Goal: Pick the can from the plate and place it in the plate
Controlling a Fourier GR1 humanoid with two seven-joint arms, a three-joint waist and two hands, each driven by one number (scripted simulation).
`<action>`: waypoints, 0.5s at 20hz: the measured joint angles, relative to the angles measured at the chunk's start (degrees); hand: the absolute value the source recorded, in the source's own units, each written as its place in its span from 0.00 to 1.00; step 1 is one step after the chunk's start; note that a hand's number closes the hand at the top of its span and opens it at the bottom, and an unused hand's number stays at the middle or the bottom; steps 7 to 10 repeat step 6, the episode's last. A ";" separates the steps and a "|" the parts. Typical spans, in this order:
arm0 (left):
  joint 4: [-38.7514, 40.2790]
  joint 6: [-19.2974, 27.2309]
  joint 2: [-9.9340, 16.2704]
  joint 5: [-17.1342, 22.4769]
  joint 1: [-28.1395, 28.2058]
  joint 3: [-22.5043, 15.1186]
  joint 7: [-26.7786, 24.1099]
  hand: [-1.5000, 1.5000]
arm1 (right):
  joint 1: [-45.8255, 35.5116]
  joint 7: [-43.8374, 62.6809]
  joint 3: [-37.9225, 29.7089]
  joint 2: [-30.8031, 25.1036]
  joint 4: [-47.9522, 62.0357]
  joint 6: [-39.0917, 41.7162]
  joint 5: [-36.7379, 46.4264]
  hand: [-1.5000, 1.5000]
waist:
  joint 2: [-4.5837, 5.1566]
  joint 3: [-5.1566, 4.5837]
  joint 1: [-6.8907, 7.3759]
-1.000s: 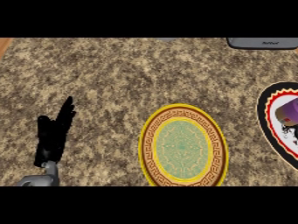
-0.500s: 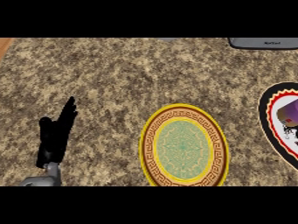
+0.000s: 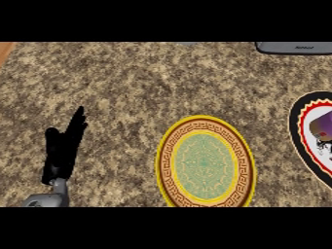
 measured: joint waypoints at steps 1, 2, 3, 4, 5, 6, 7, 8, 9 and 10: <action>0.49 -0.18 0.15 0.08 -0.46 0.16 -0.01 0.50 | -0.09 0.06 -0.14 0.21 0.08 -0.29 -0.14 0.00 | 0.02 0.00 -0.01; 0.25 -0.20 0.32 0.00 -0.18 0.20 -0.21 0.50 | 0.08 0.10 -0.36 0.01 0.21 -0.35 -0.34 0.00 | 0.01 0.01 0.03; 1.01 -0.22 0.40 0.17 -0.65 0.57 -0.41 0.50 | 0.45 0.07 -0.46 -0.35 0.26 -0.15 -0.46 0.00 | 0.01 0.00 -0.11; 0.78 -0.23 0.39 0.15 -0.86 0.51 -0.06 0.50 | 0.55 0.01 -0.50 -0.20 0.29 -0.52 -0.48 0.00 | 0.02 0.01 -0.02; 1.21 -0.12 0.31 0.12 -1.10 0.60 -0.29 0.50 | 0.76 -0.08 -0.49 -0.12 0.31 -0.64 -0.45 0.00 | 0.07 0.04 -0.01; 1.18 -0.17 0.14 0.21 -0.56 0.51 -0.68 0.50 | 0.94 0.10 -0.64 -0.59 0.43 -0.61 -0.56 0.00 | 0.08 0.06 0.07; 1.18 -0.17 0.14 0.21 -0.56 0.51 -0.68 0.50 | 0.94 0.10 -0.64 -0.59 0.43 -0.61 -0.56 0.00 | 0.08 0.06 0.07; 1.18 -0.17 0.14 0.21 -0.56 0.51 -0.68 0.50 | 0.94 0.10 -0.64 -0.59 0.43 -0.61 -0.56 0.00 | 0.08 0.06 0.07; 1.18 -0.17 0.14 0.21 -0.56 0.51 -0.68 0.50 | 0.94 0.10 -0.64 -0.59 0.43 -0.61 -0.56 0.00 | 0.08 0.06 0.07; 1.18 -0.17 0.14 0.21 -0.56 0.51 -0.68 0.50 | 0.94 0.10 -0.64 -0.59 0.43 -0.61 -0.56 0.00 | 0.08 0.06 0.07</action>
